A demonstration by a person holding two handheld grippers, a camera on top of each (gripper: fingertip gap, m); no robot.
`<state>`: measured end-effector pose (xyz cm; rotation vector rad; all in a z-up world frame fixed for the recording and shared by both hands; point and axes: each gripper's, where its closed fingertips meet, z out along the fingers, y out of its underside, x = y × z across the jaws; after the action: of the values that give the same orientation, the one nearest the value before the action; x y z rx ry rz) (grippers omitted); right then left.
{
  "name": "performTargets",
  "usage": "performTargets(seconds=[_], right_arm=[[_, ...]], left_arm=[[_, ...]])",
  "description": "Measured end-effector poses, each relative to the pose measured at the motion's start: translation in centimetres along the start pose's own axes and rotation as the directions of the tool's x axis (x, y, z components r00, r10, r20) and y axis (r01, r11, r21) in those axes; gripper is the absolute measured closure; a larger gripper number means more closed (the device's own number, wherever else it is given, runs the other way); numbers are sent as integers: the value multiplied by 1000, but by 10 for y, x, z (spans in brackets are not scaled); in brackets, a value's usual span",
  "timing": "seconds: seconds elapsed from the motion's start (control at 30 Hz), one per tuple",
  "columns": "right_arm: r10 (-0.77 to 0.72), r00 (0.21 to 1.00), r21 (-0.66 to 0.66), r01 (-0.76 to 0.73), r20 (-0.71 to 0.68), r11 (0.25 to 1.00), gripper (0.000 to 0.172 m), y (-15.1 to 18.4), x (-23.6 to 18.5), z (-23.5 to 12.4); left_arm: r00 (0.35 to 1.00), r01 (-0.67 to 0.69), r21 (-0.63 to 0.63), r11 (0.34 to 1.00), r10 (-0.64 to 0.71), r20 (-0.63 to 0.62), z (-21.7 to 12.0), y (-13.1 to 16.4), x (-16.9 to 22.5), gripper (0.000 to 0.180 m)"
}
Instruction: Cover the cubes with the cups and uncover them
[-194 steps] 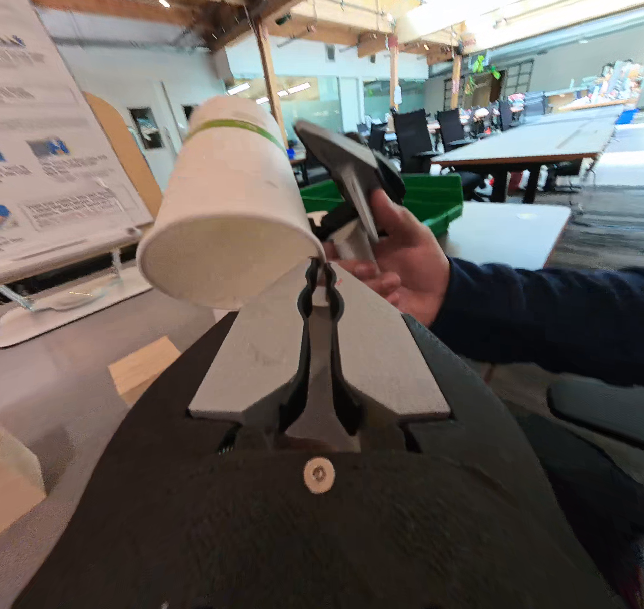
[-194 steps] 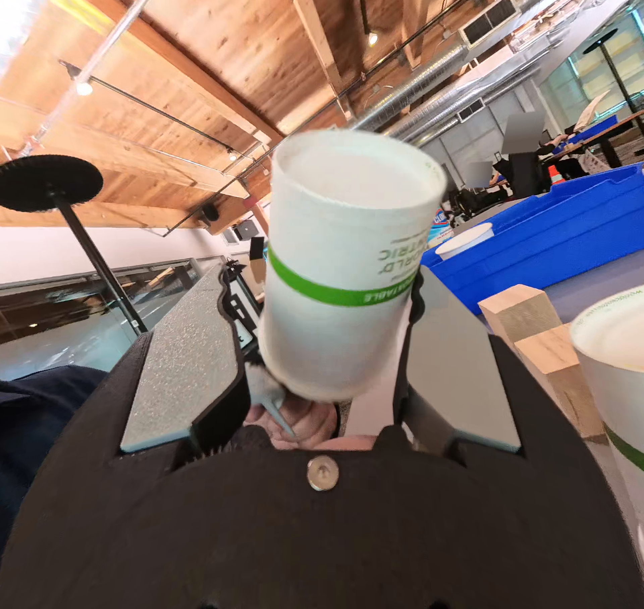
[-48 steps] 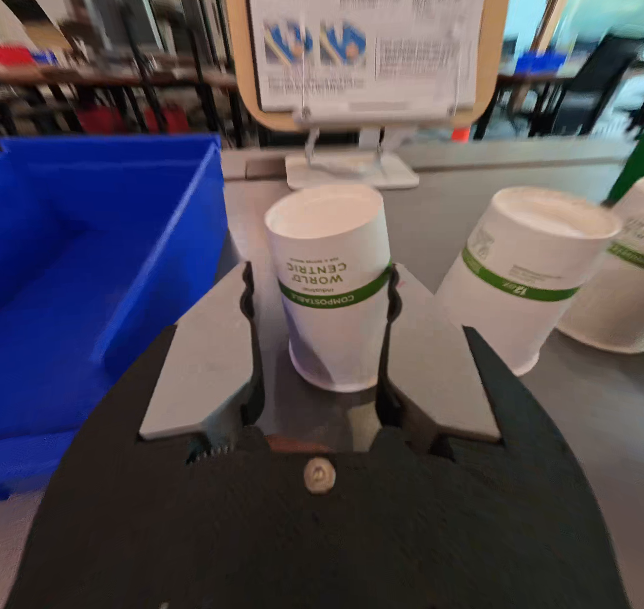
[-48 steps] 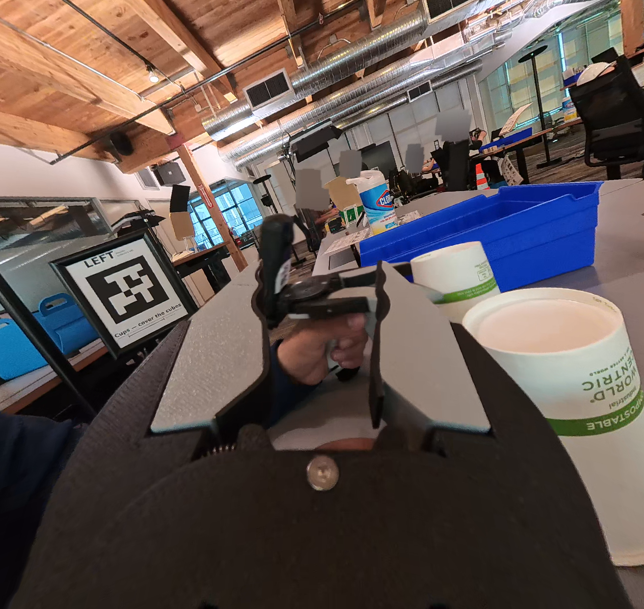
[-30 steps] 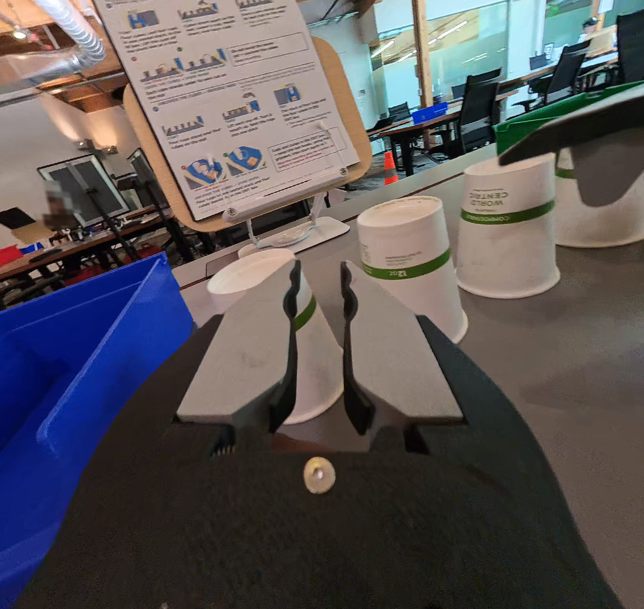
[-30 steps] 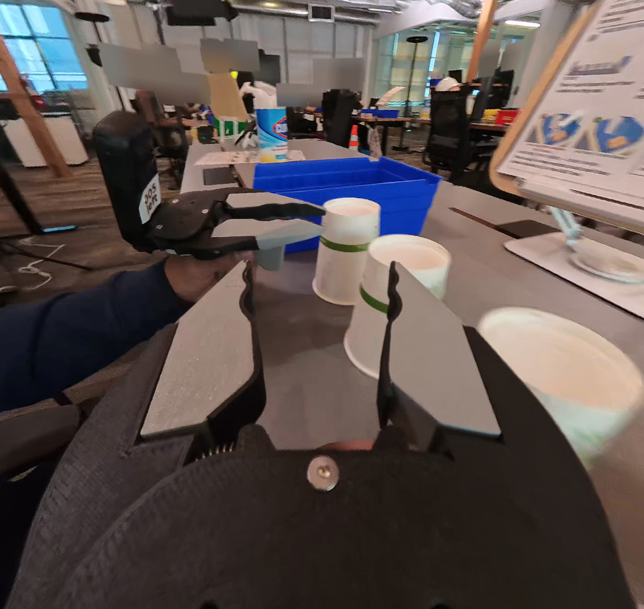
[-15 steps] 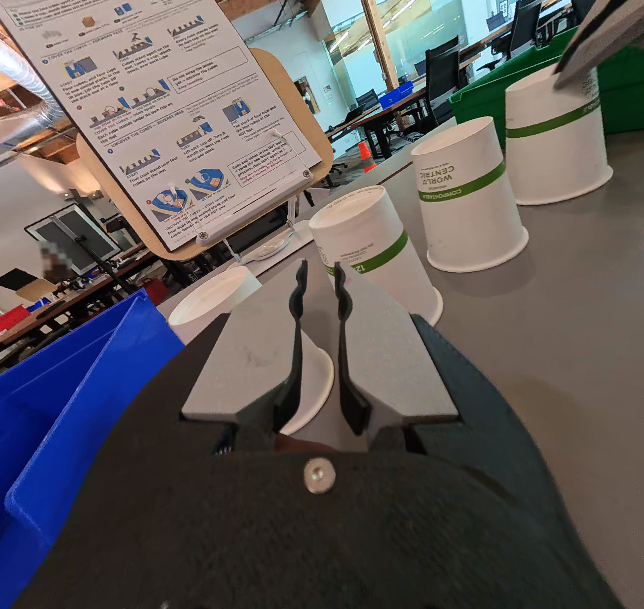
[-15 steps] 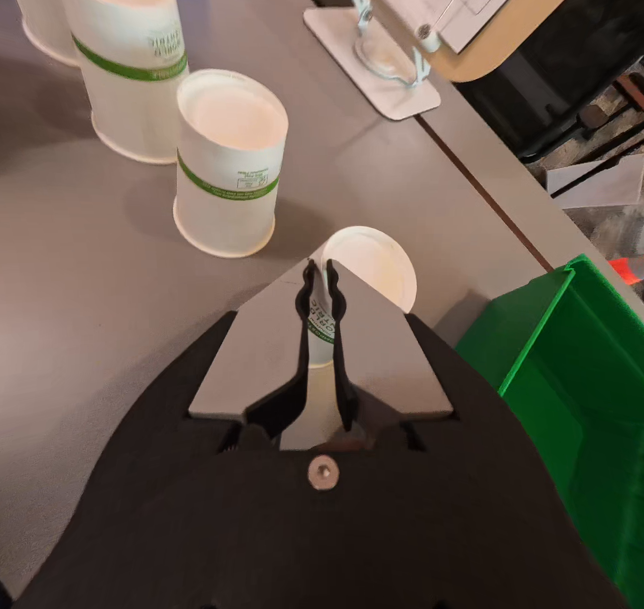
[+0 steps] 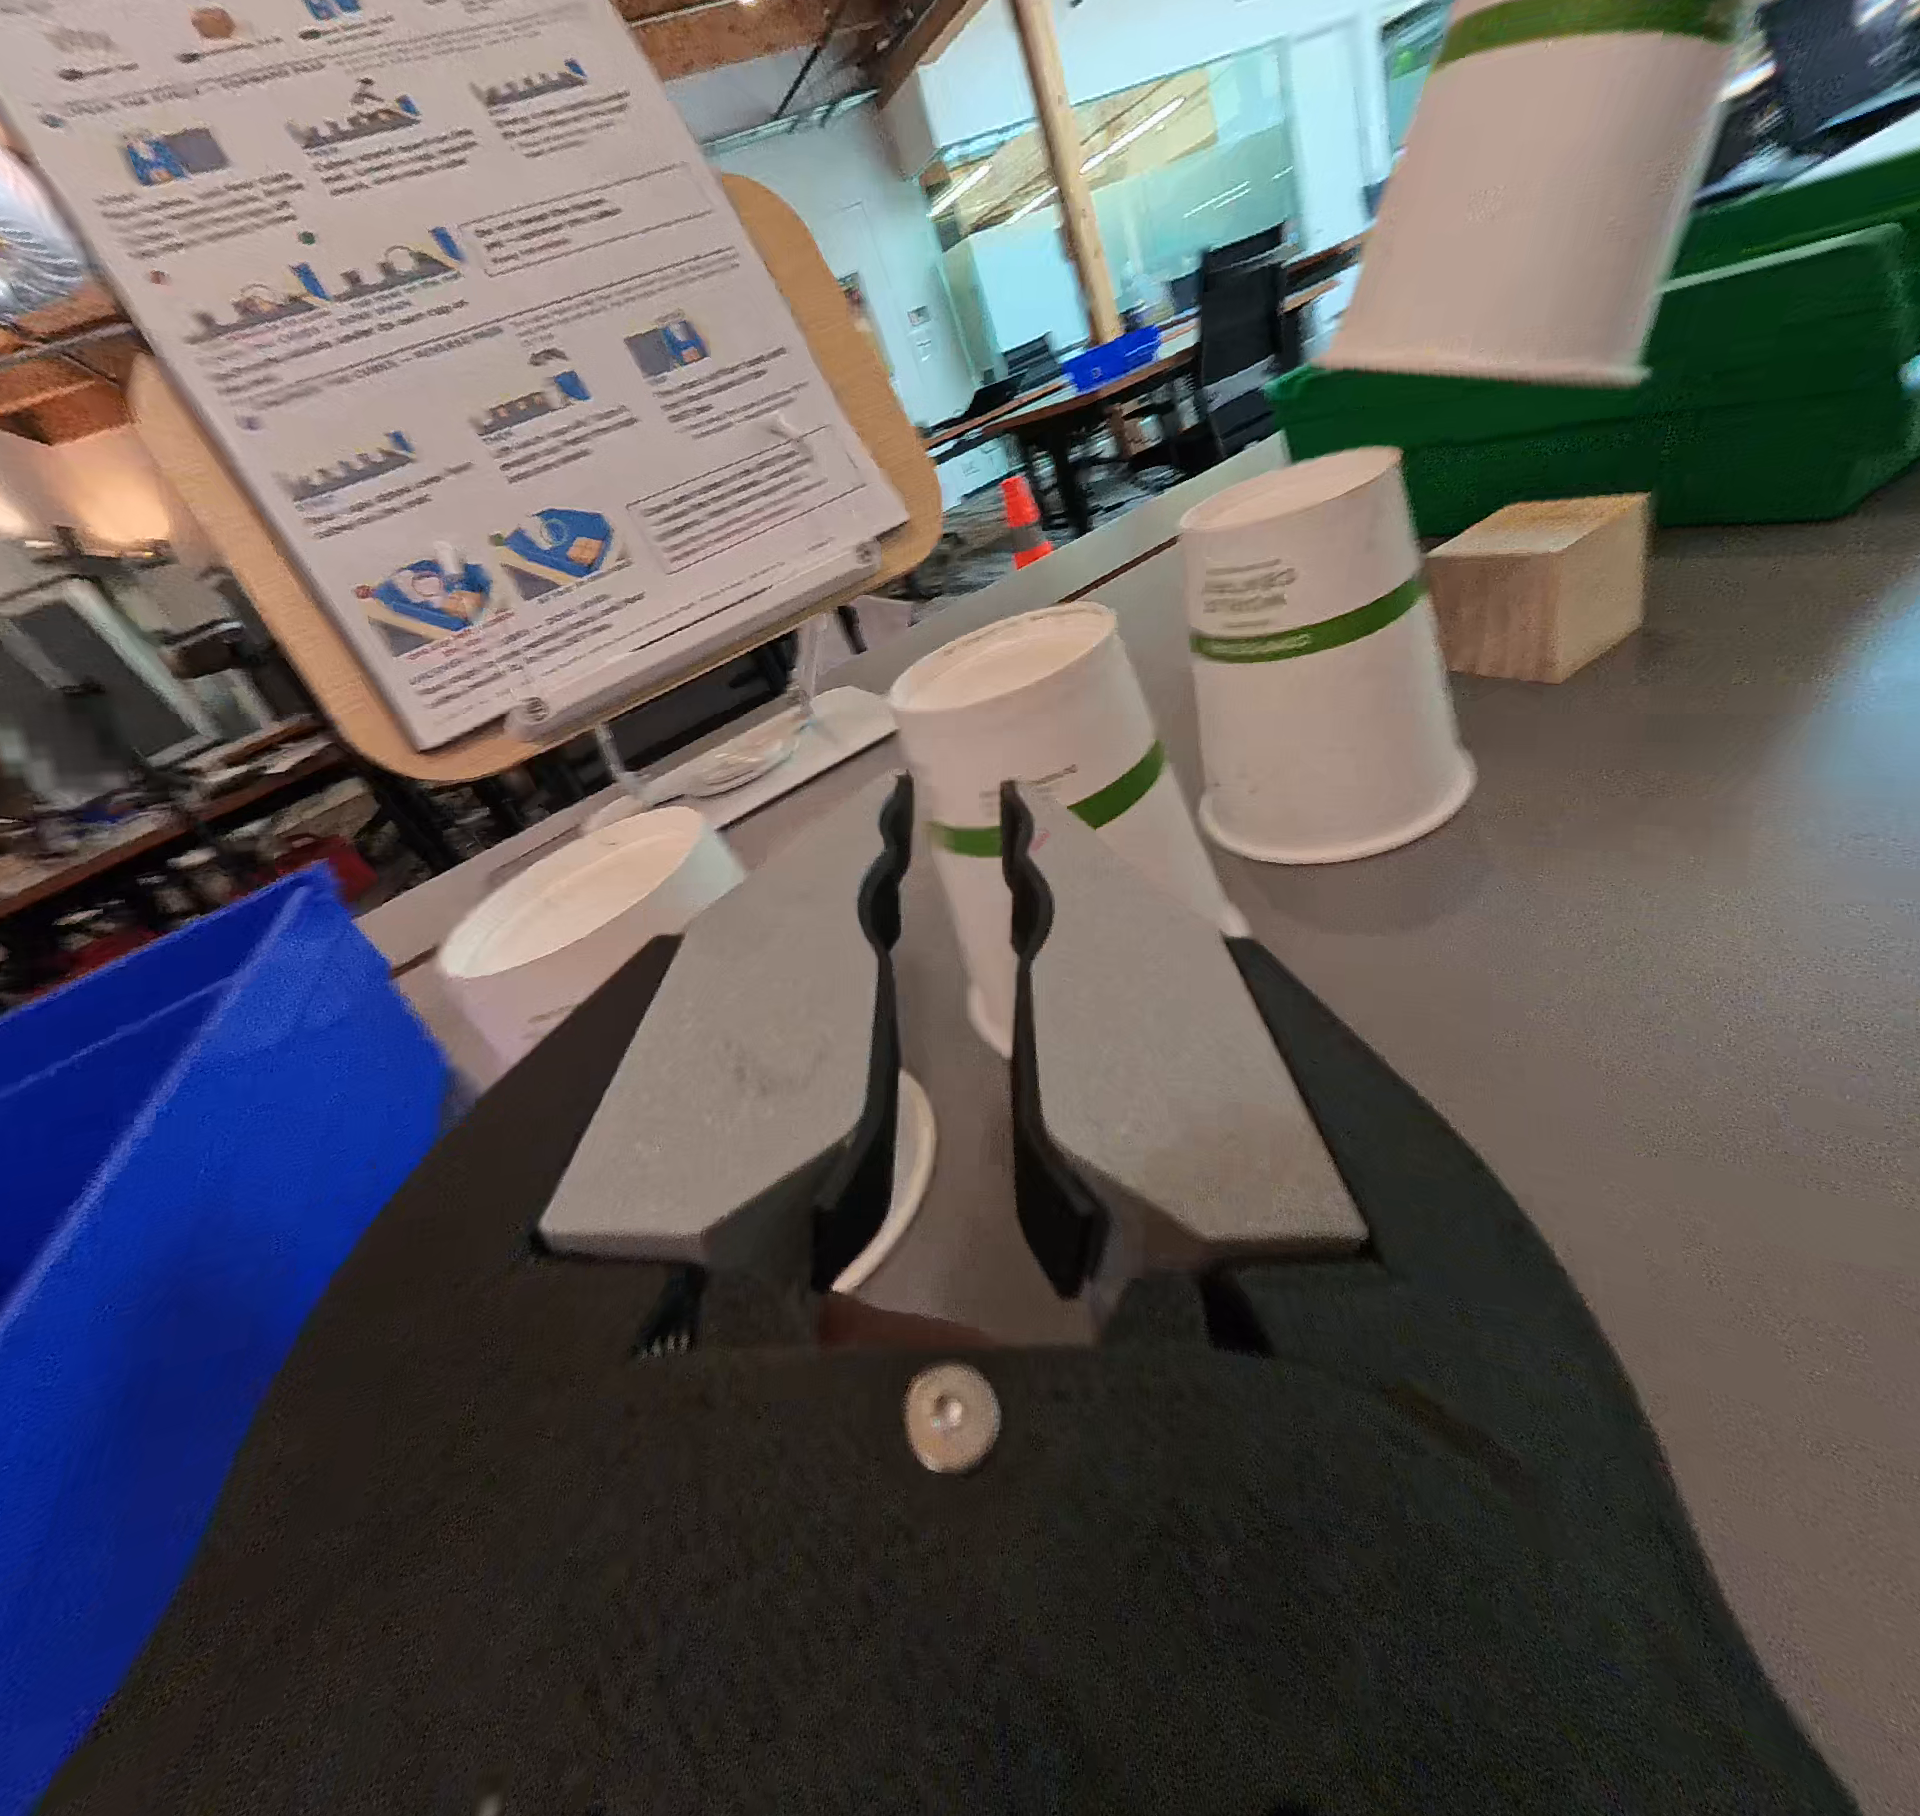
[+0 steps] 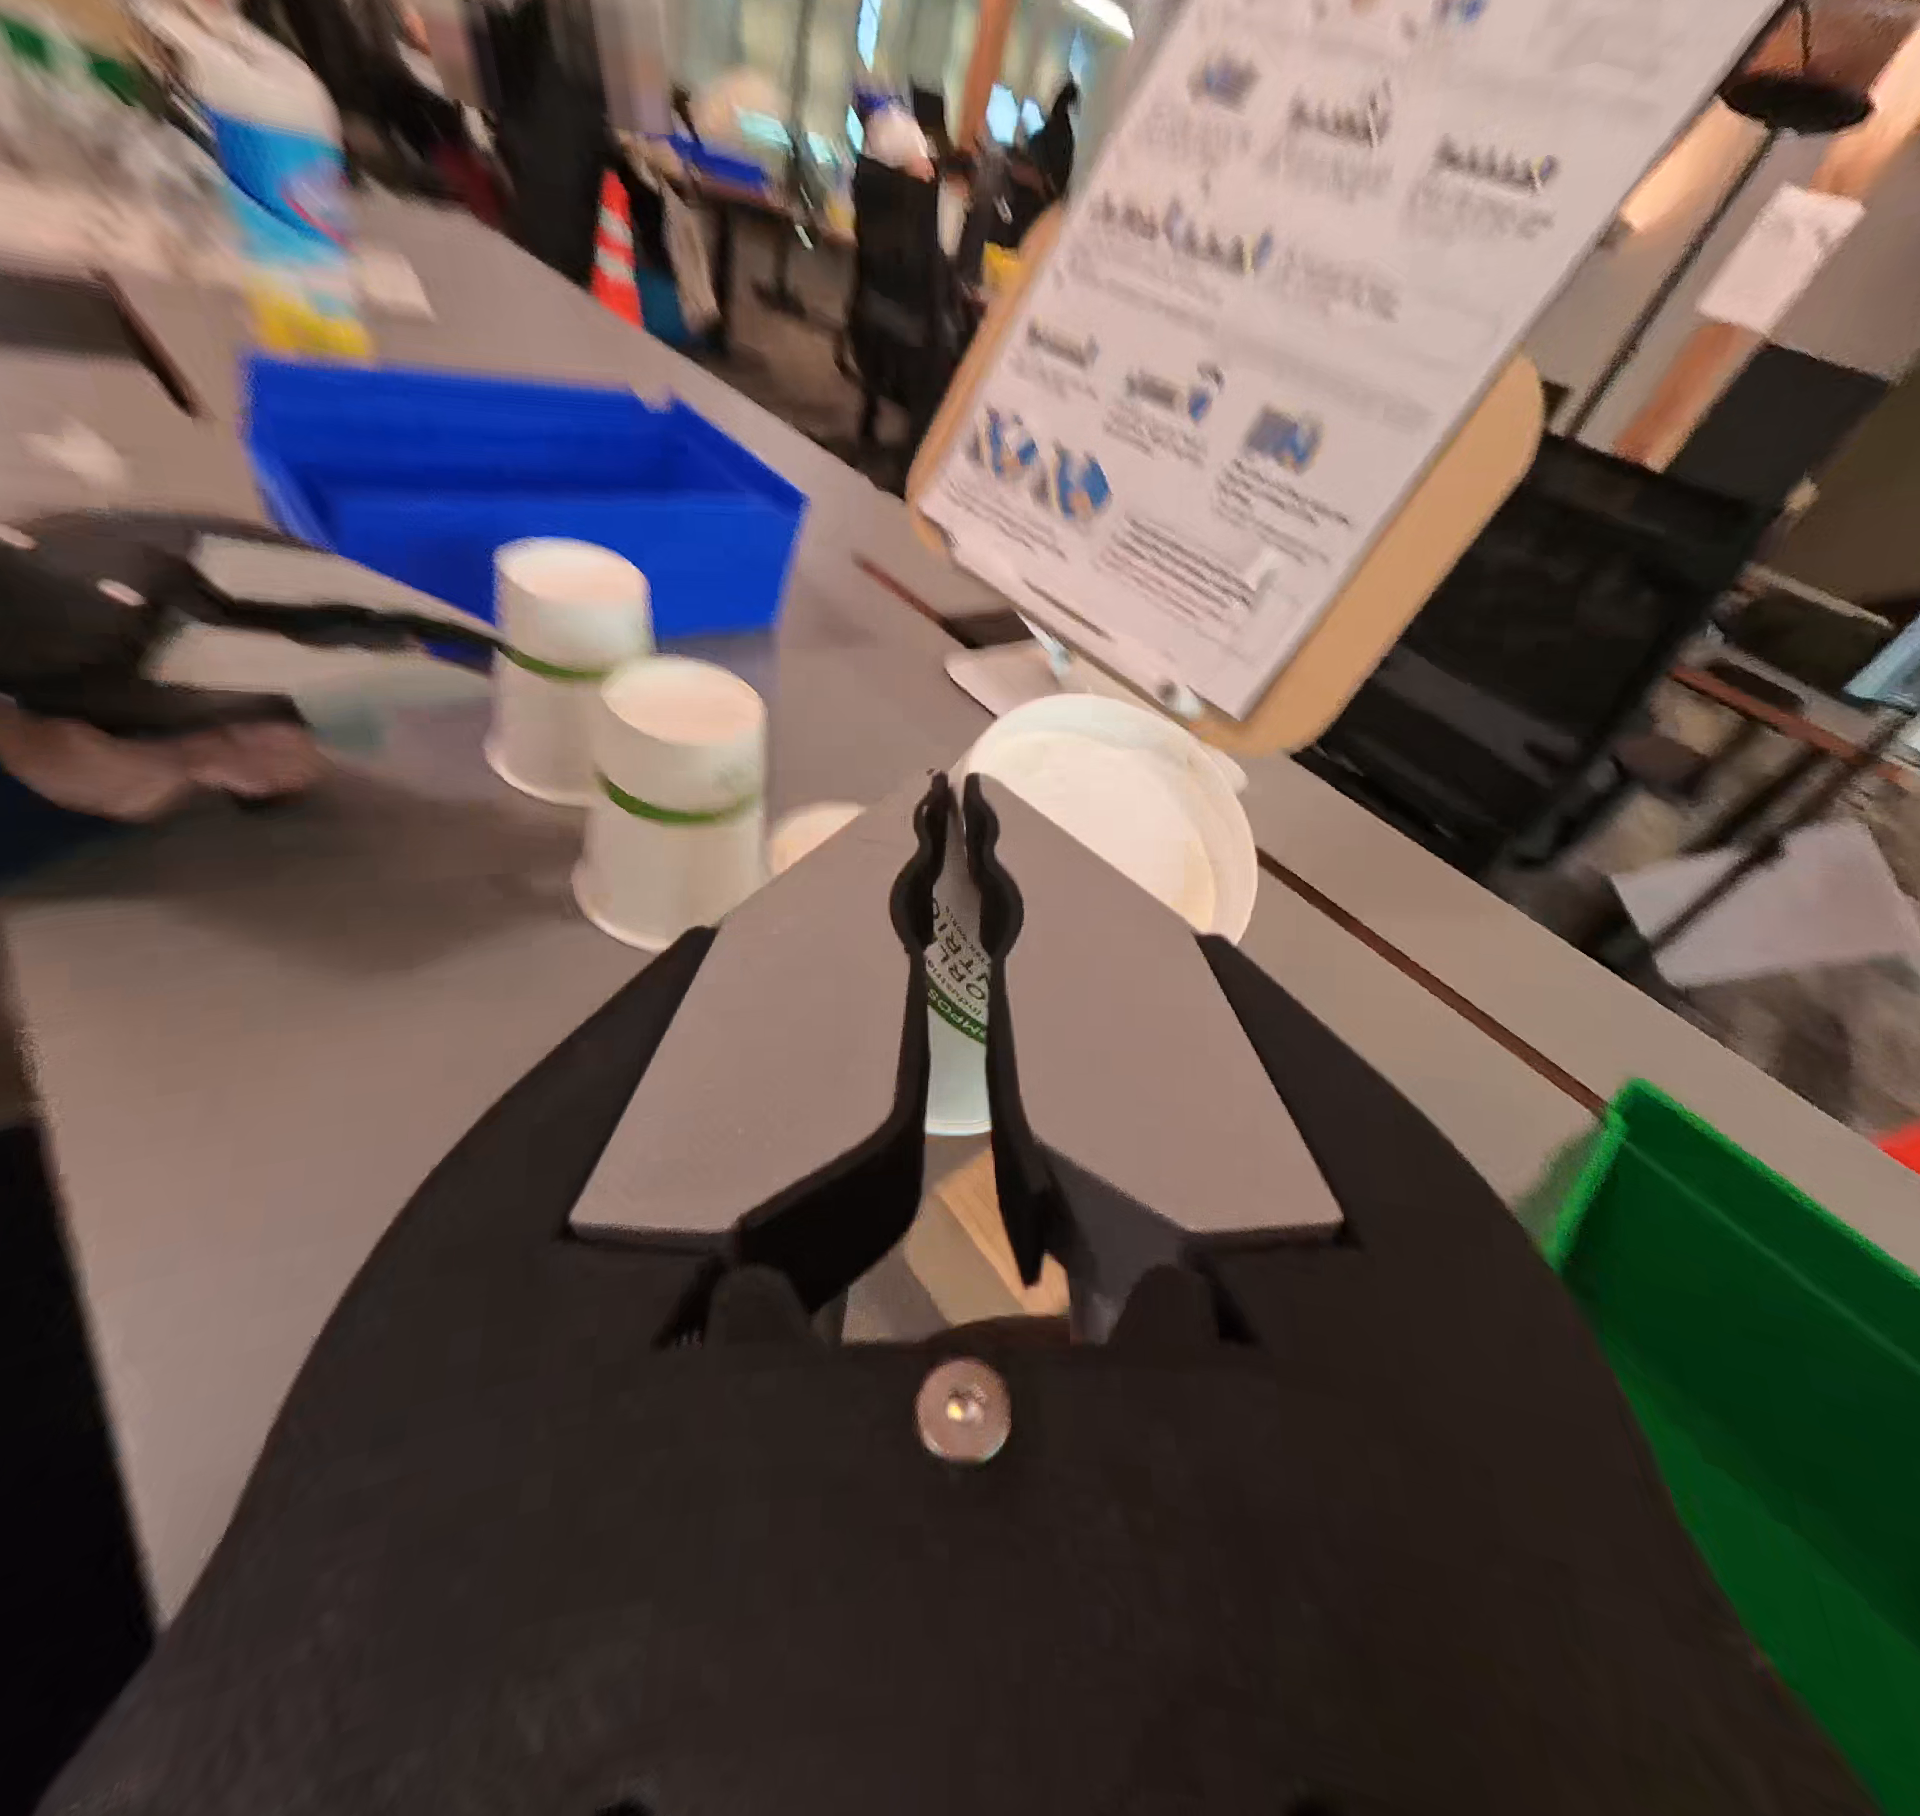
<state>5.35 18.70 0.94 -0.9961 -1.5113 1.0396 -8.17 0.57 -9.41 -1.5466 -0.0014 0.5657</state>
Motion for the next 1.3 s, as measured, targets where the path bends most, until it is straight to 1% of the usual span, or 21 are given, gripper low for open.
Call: performTargets(seconds=[0.03,0.07,0.13,0.17,0.23,0.27,0.4,0.43,0.5,0.57,0.63,0.77,0.8,0.83,0.87,0.93,0.97,1.0,1.1,1.2,1.3], right_arm=[[21,999,50,-23,39,998,172,-9,-10,-3],[32,996,95,-40,82,995,172,-16,-21,-5],[38,988,177,-65,152,982,172,-27,-43,-7],[43,982,208,-82,186,975,172,-31,-54,-7],[59,963,266,-131,262,955,172,-38,-76,-6],[69,954,290,-157,292,944,172,-40,-85,-6],[56,932,330,-183,359,926,172,-35,-113,1],[55,926,325,-186,372,927,172,-31,-119,3],[76,926,337,-210,369,918,172,-26,-118,2],[85,928,302,-203,363,932,172,-15,-113,1],[81,927,270,-190,367,944,172,-4,-109,-3],[105,910,220,-207,401,953,172,14,-111,-9],[106,907,206,-204,409,957,172,20,-113,-9],[104,906,180,-192,411,965,172,27,-116,-6],[95,910,154,-170,403,973,172,34,-119,-3],[72,929,113,-121,364,986,172,45,-122,5],[59,938,83,-92,342,992,172,48,-123,8],[35,949,47,-52,312,998,172,51,-124,11],[-103,972,-87,124,212,988,172,64,-128,17],[-204,966,-136,226,161,964,172,70,-135,18],[-218,963,-140,241,160,960,172,76,-141,16]], left_arm=[[994,65,33,997,-62,-86,-1,-7,12,165],[969,161,61,985,-147,-197,-4,-15,27,165],[868,331,51,942,-283,-408,-11,-29,54,165],[845,347,33,937,-297,-445,-12,-30,61,166],[841,337,35,941,-284,-460,-11,-32,68,166],[823,349,44,936,-285,-491,-12,-37,75,166],[695,435,-3,901,-337,-635,-20,-49,103,149],[685,441,-9,897,-343,-643,-19,-50,105,148],[699,422,-17,906,-337,-631,-17,-48,107,155],[724,395,27,918,-293,-625,-20,-50,106,178],[740,389,56,919,-275,-614,-22,-52,104,180],[718,436,16,900,-338,-608,-17,-49,98,180],[710,453,10,891,-354,-609,-16,-49,97,174],[689,473,6,881,-365,-626,-17,-51,98,156],[686,483,-8,876,-384,-618,-16,-50,97,144],[709,482,-14,876,-400,-581,-11,-47,93,132],[721,483,-7,876,-402,-565,-11,-47,90,131],[737,483,2,876,-405,-542,-10,-46,86,135],[778,489,33,872,-418,-469,-6,-42,69,173],[777,490,43,871,-414,-475,-7,-42,65,176],[796,460,56,886,-384,-468,-8,-42,67,176]])
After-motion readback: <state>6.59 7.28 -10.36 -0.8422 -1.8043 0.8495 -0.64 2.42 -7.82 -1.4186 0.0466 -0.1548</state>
